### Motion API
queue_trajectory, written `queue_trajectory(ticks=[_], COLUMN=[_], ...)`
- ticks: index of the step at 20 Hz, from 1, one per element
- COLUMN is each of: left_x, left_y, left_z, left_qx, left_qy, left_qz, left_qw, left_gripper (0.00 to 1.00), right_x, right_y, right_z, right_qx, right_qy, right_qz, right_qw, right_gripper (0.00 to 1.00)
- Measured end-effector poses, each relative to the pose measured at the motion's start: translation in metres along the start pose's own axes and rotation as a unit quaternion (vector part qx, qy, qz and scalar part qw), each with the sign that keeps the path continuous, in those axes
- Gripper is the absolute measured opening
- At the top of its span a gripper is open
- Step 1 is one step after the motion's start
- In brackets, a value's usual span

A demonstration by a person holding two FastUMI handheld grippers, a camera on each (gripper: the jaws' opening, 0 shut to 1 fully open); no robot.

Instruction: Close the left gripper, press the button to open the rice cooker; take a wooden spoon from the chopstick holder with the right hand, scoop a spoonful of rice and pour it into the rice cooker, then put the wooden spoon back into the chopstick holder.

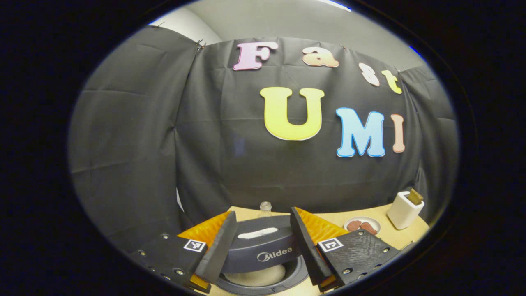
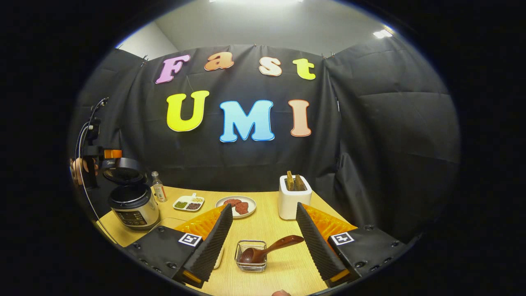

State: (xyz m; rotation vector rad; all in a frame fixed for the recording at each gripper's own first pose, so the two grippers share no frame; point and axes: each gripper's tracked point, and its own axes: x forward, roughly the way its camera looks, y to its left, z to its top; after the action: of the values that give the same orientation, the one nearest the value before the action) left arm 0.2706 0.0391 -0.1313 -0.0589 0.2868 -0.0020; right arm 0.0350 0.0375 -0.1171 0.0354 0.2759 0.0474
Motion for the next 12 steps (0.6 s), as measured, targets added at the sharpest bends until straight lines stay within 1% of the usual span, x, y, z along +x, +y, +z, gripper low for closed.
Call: queue_trajectory(ticks=[5, 11, 12], left_x=[-0.015, -0.021, -0.022], left_y=[-0.009, -0.014, -0.015], left_z=[-0.038, -0.077, -0.081], left_qx=[-0.002, -0.001, 0.002], left_qy=[0.018, 0.041, 0.041], left_qz=[-0.001, 0.002, 0.003], left_qw=[1.0, 0.999, 0.999], left_gripper=[0.82, 0.82, 0.84], right_x=[-0.007, -0.014, -0.014], right_y=[-0.011, -0.021, -0.023], right_z=[-0.007, -0.009, -0.009], right_qx=[0.003, 0.008, 0.006], right_qy=[0.004, 0.004, 0.004], right_qz=[0.002, 0.002, 0.001], right_qw=[1.0, 1.0, 1.0], right_gripper=[0.98, 0.98, 0.98])
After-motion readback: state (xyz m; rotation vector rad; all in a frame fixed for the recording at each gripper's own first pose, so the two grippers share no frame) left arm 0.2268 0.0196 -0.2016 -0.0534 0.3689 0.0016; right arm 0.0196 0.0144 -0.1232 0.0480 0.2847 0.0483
